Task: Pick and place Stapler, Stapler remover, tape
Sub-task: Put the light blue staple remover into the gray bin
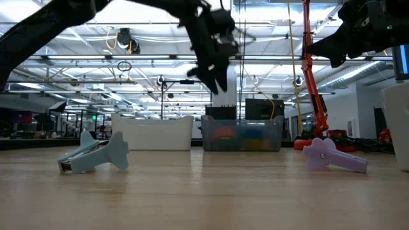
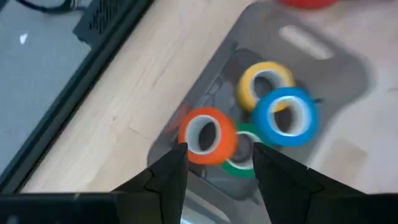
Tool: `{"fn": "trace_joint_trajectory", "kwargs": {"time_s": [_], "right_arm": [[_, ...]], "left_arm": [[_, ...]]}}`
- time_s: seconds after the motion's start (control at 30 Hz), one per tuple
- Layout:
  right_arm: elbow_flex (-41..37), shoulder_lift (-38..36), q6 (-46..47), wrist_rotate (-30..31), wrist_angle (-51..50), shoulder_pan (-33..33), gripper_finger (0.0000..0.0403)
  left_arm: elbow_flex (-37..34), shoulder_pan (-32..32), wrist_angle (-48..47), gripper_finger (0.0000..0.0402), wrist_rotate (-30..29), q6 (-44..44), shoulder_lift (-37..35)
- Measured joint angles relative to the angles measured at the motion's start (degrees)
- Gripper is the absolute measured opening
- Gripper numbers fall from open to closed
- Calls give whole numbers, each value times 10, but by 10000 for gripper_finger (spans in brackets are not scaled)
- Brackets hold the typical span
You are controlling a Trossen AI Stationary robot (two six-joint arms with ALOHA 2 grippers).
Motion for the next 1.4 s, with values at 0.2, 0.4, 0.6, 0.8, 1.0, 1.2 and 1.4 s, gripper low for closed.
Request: {"fn": "trace_joint_trajectory", "kwargs": {"time_s": [0.2, 0.4, 0.6, 0.8, 1.0, 1.2, 1.4], "right_arm": [[0, 0, 0, 0, -1, 0, 4], [0, 0, 0, -2, -5, 0, 4], [0, 0, 0, -4, -21, 0, 4], [0, 0, 0, -5, -61, 0, 4], [0, 0, 0, -6, -77, 0, 4], [0, 0, -3, -20, -73, 0, 4], [0, 0, -2, -20, -73, 0, 4]], "left_arm": [[3, -53, -61, 184, -5, -42, -67], [2, -147, -156, 184, -68, -145, -83], [-4, -237, -217, 184, -80, -317, -81], [-4, -321, -252, 184, -85, -515, -82], [-50, -401, -279, 184, -95, -681, -73], [-150, -464, -264, 184, -55, -837, -73], [-225, -500, -190, 184, -34, -913, -75]]}}
